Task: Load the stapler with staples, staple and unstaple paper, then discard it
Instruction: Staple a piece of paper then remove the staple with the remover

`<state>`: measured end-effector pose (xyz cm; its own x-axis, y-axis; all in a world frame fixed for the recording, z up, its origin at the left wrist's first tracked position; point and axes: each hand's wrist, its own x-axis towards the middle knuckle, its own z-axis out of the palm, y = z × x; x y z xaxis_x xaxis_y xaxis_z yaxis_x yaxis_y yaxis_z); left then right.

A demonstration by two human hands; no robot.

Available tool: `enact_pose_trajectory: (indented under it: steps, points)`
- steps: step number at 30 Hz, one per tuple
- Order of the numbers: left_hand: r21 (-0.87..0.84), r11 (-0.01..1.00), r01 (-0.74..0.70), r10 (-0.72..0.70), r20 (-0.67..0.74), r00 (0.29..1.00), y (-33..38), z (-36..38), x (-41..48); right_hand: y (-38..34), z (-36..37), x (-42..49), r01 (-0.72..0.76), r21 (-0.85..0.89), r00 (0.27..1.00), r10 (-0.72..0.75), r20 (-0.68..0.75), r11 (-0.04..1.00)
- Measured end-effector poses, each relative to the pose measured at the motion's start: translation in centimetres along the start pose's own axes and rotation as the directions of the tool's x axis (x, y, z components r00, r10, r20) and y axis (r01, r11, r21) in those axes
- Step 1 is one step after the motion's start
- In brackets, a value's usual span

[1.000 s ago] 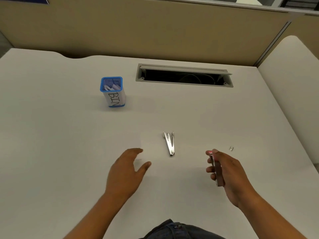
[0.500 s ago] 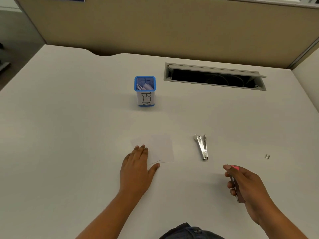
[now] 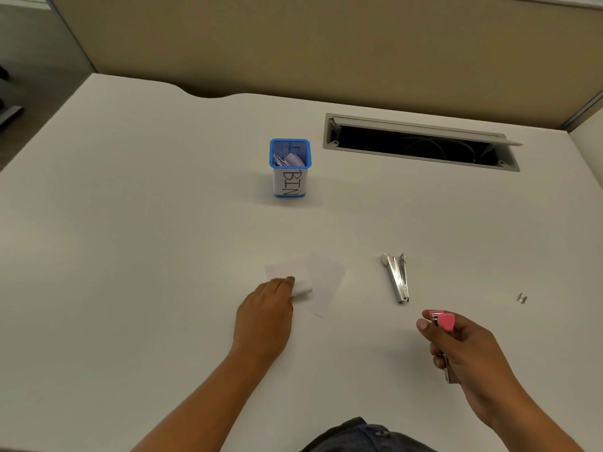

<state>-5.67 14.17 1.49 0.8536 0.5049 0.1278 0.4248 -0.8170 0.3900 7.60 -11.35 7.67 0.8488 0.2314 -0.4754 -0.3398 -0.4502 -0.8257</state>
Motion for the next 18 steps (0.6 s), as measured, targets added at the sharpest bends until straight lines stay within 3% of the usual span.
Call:
enact_pose_trajectory:
  steps: [5,10,12,14,16,18]
  points:
    - [-0.043,0.997,0.061,-0.061,0.003,0.998,0.2,-0.7,0.3,-0.6,0.2,-0.1,0.012,-0.022,0.999,-0.011,0.033,1.000]
    - [-0.219,0.972,0.090,-0.131,-0.182,0.974,2.2,-3.0,0.8,-1.0,-0.2,-0.3,0.065,-0.021,0.997,-0.065,0.033,0.998]
    - [-0.380,0.917,0.122,-0.226,-0.242,0.944,4.4,-4.5,1.0,-1.4,-0.5,-0.6,0.084,0.032,0.996,-0.085,0.039,0.996]
    - [-0.633,0.754,0.178,-0.350,-0.156,0.924,7.1,-6.1,1.1,-2.3,-0.7,-1.0,0.085,0.098,0.993,-0.093,0.074,0.991]
    - [-0.838,0.489,0.244,-0.411,0.025,0.911,10.0,-7.2,0.9,-3.5,-1.2,-1.4,0.074,0.170,0.987,-0.097,0.128,0.983]
    - [-0.928,0.217,0.302,-0.411,0.194,0.891,13.1,-8.0,0.5,-4.8,-2.5,-1.7,0.070,0.210,0.973,-0.113,0.203,0.975]
